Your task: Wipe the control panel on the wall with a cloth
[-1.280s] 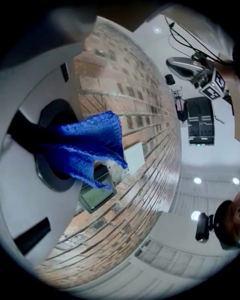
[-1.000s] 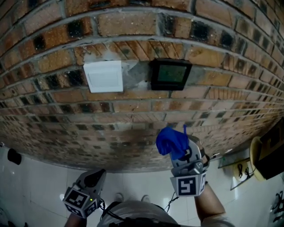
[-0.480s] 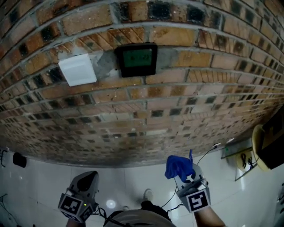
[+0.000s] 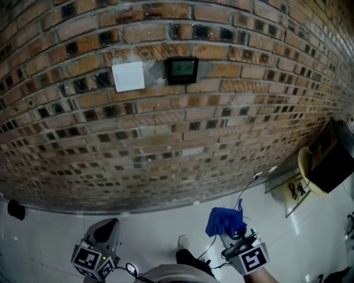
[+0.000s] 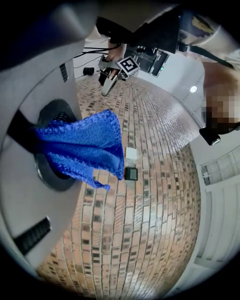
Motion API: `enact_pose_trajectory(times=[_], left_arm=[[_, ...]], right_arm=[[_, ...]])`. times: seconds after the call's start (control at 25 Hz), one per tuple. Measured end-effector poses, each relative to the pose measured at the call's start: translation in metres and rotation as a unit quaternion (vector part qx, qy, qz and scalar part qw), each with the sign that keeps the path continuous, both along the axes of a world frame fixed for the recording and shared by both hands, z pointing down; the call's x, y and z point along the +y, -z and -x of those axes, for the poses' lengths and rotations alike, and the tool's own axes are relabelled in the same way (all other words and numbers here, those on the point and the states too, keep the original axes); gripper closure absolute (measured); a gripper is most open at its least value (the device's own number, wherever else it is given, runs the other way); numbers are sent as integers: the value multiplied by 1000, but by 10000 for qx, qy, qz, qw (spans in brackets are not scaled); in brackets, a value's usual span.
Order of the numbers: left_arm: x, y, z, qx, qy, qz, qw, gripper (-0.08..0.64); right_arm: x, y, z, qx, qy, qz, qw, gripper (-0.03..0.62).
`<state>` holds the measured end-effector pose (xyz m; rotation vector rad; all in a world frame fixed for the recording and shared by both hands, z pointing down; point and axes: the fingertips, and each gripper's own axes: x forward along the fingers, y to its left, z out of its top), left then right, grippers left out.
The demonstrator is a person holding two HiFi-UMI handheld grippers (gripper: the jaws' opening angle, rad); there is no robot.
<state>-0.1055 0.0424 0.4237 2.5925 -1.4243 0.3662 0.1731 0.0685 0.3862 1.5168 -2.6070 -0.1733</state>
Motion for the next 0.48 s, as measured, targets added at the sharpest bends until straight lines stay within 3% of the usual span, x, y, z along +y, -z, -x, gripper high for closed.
enact_pose_trajectory(times=[0.24,0.48], left_arm=[[59,-7,25,22,-257,15,9997,558],[92,-2,23,243,-353,-29,9991,558]], right_arm=[[76,5,32,198,-173,29,9997,505],[115,13,39,258,-265,-60,9993,505]])
